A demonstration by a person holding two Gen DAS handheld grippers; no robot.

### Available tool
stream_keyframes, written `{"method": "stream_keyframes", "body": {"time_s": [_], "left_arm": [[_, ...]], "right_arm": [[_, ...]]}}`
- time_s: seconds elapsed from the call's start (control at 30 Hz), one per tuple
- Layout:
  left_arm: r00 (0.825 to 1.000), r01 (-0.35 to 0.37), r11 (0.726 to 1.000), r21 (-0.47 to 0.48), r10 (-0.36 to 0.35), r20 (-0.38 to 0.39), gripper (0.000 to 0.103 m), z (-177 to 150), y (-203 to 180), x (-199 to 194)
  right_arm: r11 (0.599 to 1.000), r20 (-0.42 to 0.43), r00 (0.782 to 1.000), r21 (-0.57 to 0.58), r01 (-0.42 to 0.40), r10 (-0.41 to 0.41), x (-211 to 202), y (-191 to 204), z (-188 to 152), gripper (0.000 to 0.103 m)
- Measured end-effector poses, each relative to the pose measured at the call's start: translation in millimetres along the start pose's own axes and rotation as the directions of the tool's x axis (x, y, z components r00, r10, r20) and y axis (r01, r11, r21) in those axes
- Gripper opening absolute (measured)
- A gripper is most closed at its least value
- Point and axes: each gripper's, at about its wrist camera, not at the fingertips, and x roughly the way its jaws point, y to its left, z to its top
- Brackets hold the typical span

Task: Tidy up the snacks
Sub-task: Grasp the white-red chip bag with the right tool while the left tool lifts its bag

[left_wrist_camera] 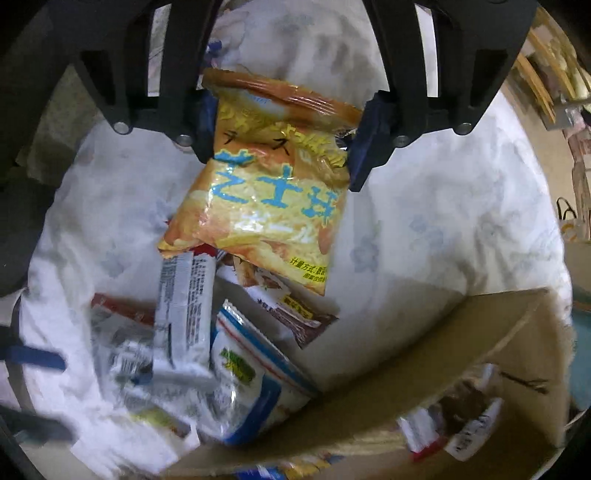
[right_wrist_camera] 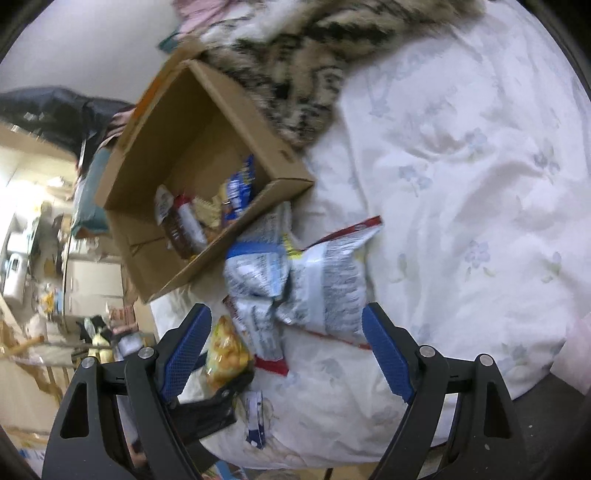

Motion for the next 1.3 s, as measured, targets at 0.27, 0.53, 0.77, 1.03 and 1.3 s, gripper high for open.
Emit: {"method": "stream_keyframes", "body": {"time_s": [0.27, 0.53, 0.77, 1.03, 1.3], "left_arm": [[0.995, 0.033, 0.968, -0.248, -0.008, 0.1, 0.053, -25, 22, -50], [0.989, 0.031, 0.876, -0.481, 0.044, 0.142, 0.052, -48, 64, -61], [0.98, 0.006, 0.843, -0.538, 0.102, 0.17, 0.052, -43, 78, -60], [0.976, 0.012, 0.823, -0.567, 0.112, 0.184, 0.052, -46, 86, -59], [0.971, 0.01, 0.817, -0.577, 0.129, 0.199, 0.052, -52, 88, -65]], "right_arm": [[0.993, -0.066, 0.993, 0.066, 0.098, -0.094, 36, -15, 13, 0.086], [0.989, -0.108, 0.983, 0.014, 0.149, -0.146, 65, -8, 11, 0.075], [0.991, -0.078, 0.988, -0.033, 0.128, -0.13, 50, -1, 11, 0.044], [0.986, 0.052, 0.989, -0.077, 0.145, -0.141, -1, 4, -2, 0.041], [0.977, 0.258, 0.957, -0.128, 0.171, -0.134, -45, 15, -7, 0.039]]}}
